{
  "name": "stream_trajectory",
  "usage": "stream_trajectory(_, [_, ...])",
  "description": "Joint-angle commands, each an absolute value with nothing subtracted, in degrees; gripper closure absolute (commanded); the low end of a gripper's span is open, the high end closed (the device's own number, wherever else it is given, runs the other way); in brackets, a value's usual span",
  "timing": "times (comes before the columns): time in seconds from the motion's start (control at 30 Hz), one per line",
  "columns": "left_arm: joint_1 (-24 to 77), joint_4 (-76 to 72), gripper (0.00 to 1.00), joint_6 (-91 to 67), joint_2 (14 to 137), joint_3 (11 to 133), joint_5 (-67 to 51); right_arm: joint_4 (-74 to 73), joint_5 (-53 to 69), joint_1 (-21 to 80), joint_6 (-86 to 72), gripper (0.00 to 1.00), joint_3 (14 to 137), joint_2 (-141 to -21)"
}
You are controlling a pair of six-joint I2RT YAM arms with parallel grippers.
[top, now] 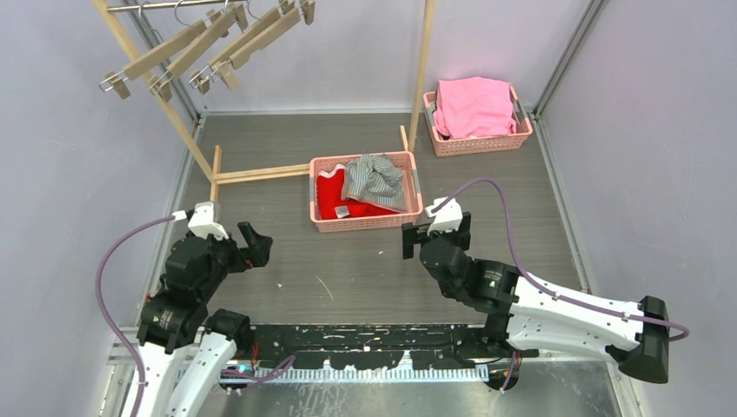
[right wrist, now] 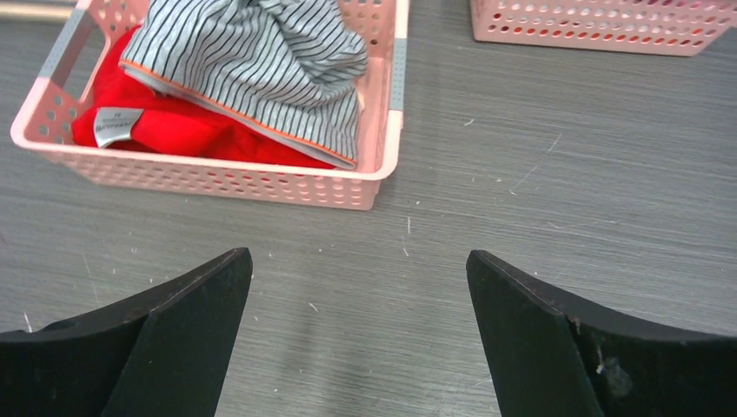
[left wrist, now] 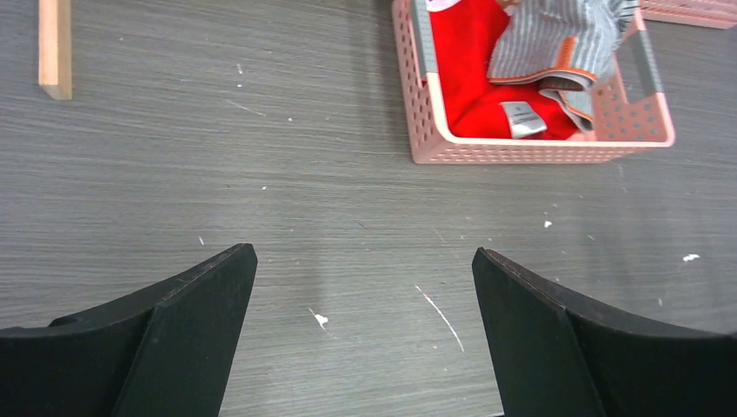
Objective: Remove the underwear clipped to the hanger
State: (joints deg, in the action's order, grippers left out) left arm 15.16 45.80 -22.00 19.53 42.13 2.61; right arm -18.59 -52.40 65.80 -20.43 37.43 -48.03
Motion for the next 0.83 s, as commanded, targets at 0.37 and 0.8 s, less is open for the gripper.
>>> stream_trajectory(0.37, [15.17, 26.95, 0.02, -24.22, 26.28, 33.28, 10.11, -23.59, -69.99, 66.17, -30.37, 0.00, 34.34, -41.40])
stream_trajectory(0.8, [15.13, 23.95, 0.02, -21.71, 24.65, 29.86, 12.76, -23.38, -71.36, 66.19, -30.93, 0.00, 34.04, -43.36])
